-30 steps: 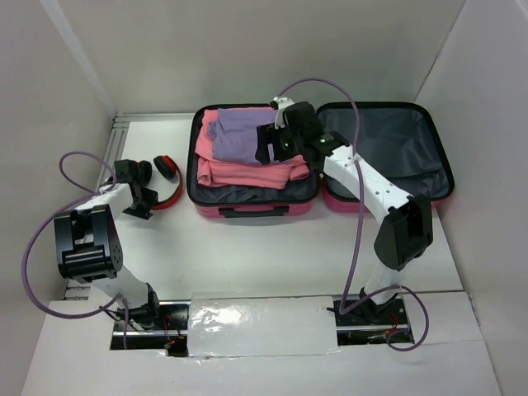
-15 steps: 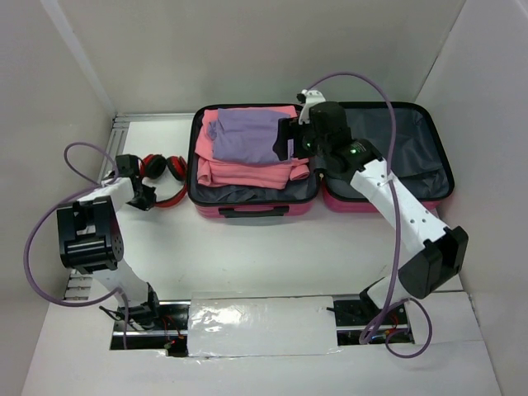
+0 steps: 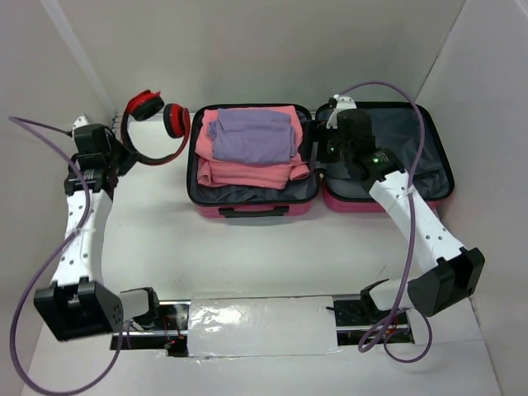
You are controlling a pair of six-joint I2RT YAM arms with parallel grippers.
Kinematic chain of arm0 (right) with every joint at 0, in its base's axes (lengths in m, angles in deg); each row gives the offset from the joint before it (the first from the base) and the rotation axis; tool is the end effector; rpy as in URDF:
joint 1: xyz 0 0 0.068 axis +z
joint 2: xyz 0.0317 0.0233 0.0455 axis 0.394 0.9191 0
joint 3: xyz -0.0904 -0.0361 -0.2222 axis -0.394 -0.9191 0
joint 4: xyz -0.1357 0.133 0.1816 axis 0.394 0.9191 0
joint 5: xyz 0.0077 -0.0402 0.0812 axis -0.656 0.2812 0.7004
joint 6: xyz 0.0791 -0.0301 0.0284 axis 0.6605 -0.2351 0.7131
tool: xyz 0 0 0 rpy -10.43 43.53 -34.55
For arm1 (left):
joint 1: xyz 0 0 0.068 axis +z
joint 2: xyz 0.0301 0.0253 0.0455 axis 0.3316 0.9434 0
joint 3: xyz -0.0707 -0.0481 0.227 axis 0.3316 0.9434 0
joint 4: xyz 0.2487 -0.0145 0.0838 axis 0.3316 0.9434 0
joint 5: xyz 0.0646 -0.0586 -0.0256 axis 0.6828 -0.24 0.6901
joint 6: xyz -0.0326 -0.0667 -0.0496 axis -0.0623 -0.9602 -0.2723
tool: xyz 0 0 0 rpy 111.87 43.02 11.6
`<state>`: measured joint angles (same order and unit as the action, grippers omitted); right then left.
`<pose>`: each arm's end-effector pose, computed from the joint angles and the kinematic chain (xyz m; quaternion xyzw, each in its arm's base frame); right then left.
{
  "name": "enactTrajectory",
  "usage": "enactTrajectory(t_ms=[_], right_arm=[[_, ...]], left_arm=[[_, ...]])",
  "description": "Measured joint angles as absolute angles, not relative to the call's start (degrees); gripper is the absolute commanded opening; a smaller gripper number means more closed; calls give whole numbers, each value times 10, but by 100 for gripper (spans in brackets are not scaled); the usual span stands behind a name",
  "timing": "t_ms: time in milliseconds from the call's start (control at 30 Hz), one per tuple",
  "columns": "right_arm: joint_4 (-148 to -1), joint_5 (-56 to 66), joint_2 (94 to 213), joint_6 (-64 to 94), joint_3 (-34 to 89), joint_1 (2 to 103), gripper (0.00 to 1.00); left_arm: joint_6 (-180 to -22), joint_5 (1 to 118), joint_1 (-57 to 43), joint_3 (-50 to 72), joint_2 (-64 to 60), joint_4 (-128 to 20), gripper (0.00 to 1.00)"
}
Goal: Pack the luggage
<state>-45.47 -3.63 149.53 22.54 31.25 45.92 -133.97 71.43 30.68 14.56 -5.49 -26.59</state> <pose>0.3207 0.1326 0.3396 -0.0575 0.8519 0.1576 0.4961 0.3244 0.0699 0.3056 -0.4195 0.7515 -0.1218 0.4944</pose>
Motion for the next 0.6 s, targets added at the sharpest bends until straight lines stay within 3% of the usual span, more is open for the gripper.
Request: enactTrajectory(t_ms=[233,600], right_arm=[[-454,-29,1482,244,289,412,88],[-453,-6,1432,251,255,360,88]], left_arm=[[-1289,678,198,119,-121,-273,0],[-1174,748,26,120,-14,-335,0]])
